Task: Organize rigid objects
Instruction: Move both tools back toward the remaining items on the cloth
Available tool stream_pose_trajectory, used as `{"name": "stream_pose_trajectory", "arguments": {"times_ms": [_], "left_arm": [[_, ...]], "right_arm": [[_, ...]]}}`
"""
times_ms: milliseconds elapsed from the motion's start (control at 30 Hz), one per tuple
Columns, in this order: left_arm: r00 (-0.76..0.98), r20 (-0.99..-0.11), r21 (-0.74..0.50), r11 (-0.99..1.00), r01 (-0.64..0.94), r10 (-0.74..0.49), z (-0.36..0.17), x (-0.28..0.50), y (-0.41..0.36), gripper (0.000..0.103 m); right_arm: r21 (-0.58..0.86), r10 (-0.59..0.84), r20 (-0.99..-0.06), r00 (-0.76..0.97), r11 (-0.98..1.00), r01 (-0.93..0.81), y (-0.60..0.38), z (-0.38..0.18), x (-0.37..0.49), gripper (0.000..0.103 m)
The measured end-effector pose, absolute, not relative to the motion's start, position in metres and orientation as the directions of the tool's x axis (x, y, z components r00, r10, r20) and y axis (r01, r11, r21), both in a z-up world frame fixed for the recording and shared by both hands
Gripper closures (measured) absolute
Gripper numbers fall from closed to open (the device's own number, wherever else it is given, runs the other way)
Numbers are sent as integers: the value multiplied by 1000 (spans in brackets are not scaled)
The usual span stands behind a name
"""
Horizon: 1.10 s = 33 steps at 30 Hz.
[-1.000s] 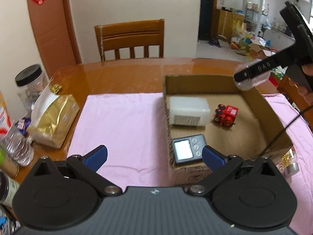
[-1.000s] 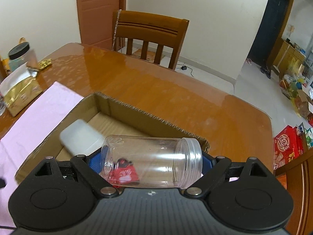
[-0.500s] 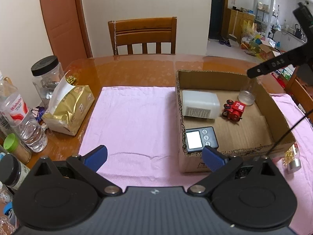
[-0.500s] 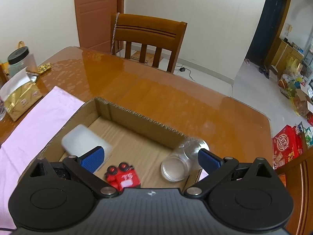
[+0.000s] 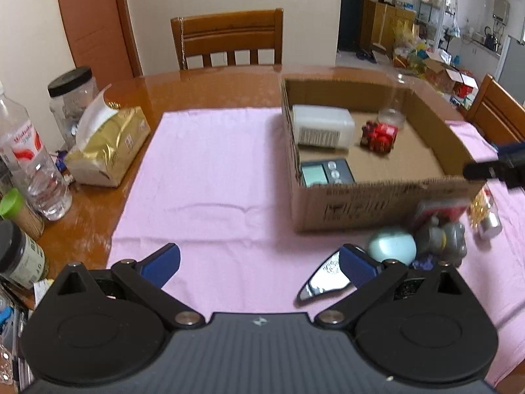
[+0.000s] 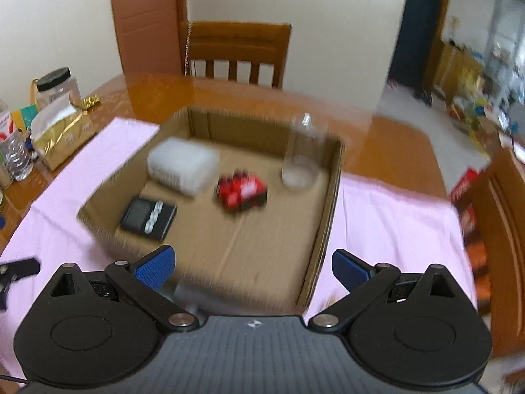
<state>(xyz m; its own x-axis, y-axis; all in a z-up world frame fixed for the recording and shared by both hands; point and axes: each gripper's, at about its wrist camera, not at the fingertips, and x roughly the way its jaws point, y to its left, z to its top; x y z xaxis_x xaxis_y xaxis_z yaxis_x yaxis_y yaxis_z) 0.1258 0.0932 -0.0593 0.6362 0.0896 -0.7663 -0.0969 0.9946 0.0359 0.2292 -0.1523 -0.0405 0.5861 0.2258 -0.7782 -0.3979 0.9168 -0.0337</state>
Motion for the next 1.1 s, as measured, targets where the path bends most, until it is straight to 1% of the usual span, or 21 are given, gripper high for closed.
{"name": "stream_pose_trajectory", "arguments": {"times_ms": [167, 333, 433, 567, 667, 767, 1100], "left_arm": [[615, -787, 17, 999, -45, 41, -75, 124, 90, 1], [582, -813, 28, 999, 16, 14, -101, 129, 86, 1], [559, -829, 11, 998, 57, -22, -115, 132, 85, 1], [546, -837, 32, 995, 94, -25, -130, 137, 82, 1], [538, -843, 45, 995, 88, -9, -137, 140, 86, 1], [535, -844, 16, 997, 71, -25, -138, 142, 96, 1], [554, -832, 24, 1000, 5, 17, -139, 157, 131, 1]], "right_arm": [[-9, 194, -794, 576, 944, -331, -157, -66, 190, 0], [66, 190, -824, 533, 968, -243, -156, -90, 165, 0], [75, 185, -838, 514, 971, -226, -150, -98, 155, 0], [77, 183, -842, 508, 972, -222, -142, -102, 142, 0], [69, 182, -848, 498, 969, -236, -134, -108, 135, 0], [57, 183, -853, 488, 963, -262, -124, -114, 130, 0], [21, 169, -887, 429, 945, -327, -96, -140, 127, 0]]}}
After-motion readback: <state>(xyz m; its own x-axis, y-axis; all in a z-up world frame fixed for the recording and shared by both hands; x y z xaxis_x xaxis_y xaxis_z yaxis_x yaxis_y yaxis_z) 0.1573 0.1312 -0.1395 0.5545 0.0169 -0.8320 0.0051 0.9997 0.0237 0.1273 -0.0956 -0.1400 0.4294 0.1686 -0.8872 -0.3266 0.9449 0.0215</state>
